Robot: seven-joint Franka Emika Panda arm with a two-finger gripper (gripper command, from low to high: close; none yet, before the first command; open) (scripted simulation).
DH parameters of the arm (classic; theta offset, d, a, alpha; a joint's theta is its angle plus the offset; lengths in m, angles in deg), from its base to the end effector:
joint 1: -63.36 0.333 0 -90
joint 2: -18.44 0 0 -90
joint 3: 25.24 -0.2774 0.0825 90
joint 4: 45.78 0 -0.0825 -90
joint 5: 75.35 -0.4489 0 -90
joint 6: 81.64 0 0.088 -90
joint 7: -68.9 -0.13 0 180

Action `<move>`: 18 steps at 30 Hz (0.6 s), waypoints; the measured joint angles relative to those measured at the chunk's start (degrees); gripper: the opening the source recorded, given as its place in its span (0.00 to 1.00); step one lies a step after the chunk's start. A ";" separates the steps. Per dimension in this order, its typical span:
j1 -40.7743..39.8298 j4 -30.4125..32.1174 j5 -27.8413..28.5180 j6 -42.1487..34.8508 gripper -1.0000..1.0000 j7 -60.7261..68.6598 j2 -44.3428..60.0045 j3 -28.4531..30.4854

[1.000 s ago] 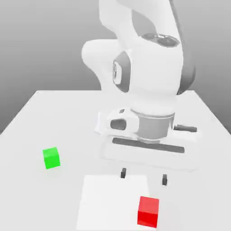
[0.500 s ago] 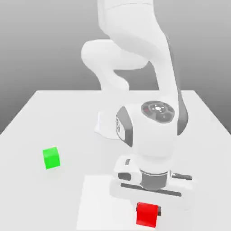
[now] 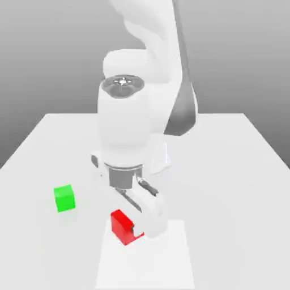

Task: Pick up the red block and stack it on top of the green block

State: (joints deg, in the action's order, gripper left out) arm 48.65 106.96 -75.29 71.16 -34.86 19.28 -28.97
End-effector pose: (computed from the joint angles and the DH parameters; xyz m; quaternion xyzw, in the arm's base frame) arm 0.4383 -0.0848 0.1127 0.5396 -0.8419 -0.0049 0.0048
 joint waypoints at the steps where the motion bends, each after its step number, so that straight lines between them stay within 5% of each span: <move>1: -1.20 0.99 -0.12 -0.07 0.00 -3.30 -1.03 0.80; 18: -27.63 17.17 1.96 1.53 0.00 -57.71 -16.42 6.32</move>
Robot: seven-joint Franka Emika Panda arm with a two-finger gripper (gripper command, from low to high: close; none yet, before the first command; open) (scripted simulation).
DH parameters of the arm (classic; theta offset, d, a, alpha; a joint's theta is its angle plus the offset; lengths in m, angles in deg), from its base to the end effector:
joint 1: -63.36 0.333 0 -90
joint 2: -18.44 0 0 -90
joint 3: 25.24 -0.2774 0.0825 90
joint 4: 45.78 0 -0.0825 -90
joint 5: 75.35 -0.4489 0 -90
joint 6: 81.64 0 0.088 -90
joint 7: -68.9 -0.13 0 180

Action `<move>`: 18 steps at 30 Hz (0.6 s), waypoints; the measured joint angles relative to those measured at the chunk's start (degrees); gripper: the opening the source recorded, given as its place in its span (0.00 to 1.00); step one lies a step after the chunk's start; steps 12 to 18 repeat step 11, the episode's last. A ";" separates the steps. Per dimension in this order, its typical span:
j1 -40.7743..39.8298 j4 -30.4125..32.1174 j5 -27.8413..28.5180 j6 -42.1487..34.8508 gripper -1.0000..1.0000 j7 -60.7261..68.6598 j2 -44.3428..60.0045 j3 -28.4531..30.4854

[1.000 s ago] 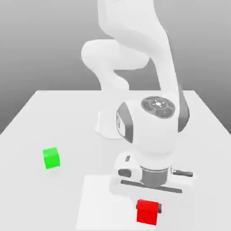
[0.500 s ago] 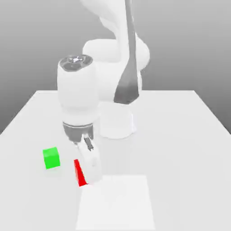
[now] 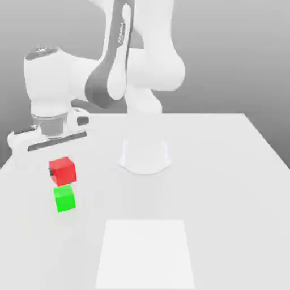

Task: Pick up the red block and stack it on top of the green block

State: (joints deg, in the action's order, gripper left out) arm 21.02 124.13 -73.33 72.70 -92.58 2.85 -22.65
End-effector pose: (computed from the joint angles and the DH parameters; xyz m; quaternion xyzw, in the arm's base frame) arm 0.2589 -0.2527 0.1235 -0.2121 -0.9772 0.0014 0.0007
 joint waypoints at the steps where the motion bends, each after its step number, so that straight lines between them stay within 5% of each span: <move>1: -0.91 0.24 0.35 1.32 0.00 -1.34 1.07 -0.01; 8: -1.38 0.09 -0.52 13.71 0.00 -1.90 13.54 -0.18; 9: -1.39 0.08 -1.29 14.88 1.00 -1.36 14.72 -0.32; 18: -1.27 0.08 -1.29 14.88 1.00 -1.36 14.72 -0.32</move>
